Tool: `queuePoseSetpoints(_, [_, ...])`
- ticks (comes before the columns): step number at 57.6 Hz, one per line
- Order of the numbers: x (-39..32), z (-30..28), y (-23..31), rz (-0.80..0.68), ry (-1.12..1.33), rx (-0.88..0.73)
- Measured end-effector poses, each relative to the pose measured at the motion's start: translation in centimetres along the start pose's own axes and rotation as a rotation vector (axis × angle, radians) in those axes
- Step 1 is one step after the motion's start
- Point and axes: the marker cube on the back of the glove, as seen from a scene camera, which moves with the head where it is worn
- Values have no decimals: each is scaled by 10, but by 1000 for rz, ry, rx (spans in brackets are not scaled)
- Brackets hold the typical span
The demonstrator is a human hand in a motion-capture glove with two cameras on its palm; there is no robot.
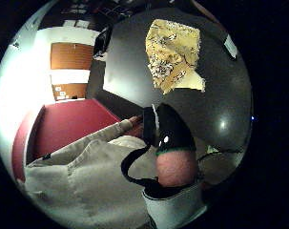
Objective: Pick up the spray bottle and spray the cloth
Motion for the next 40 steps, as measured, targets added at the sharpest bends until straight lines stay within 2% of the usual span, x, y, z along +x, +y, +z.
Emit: queuePoseSetpoints(40, [3,3,5,43,-18,38])
